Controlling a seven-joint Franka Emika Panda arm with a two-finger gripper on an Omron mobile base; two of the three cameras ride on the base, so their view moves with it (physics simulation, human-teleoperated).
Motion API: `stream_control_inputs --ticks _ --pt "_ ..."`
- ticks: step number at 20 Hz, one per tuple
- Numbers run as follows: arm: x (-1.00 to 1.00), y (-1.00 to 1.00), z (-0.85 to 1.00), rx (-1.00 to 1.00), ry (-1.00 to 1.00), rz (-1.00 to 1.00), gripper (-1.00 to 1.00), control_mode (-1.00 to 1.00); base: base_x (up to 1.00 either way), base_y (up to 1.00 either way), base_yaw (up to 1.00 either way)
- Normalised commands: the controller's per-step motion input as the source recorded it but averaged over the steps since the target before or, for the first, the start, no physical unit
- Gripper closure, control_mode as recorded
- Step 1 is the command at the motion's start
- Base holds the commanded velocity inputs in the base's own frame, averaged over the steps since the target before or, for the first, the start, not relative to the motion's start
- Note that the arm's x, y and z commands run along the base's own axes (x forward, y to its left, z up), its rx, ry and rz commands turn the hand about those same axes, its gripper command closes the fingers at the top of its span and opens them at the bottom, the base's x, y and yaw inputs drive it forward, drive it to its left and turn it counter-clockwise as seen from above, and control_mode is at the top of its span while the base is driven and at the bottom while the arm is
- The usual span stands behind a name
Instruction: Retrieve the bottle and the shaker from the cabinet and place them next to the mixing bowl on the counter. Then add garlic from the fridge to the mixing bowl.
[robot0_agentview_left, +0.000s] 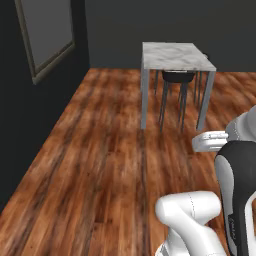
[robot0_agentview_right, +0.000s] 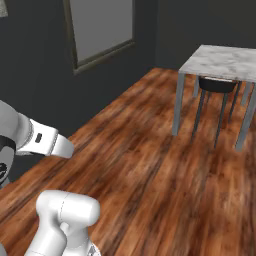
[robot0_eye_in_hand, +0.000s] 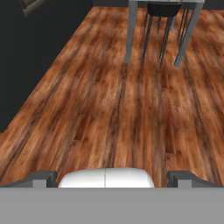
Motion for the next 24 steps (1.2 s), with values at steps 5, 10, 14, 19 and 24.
stream_control_inputs --ticks 5,10,14,19,24 --pt "0.0 0.0 0.0 0.0 0.0 0.0 -1.0 1.0 0.59 -0.11 0.88" --pt "0.0 0.0 0.0 0.0 0.0 0.0 -1.0 1.0 0.58 -0.12 0.88" --pt "0.0 0.0 0.0 0.0 0.0 0.0 -1.0 1.0 0.19 -0.02 0.97" --pt "0.0 0.0 0.0 0.0 0.0 0.0 -1.0 1.0 0.03 0.0 1.0" --pt "0.0 0.0 0.0 0.0 0.0 0.0 -1.0 1.0 0.0 0.0 1.0"
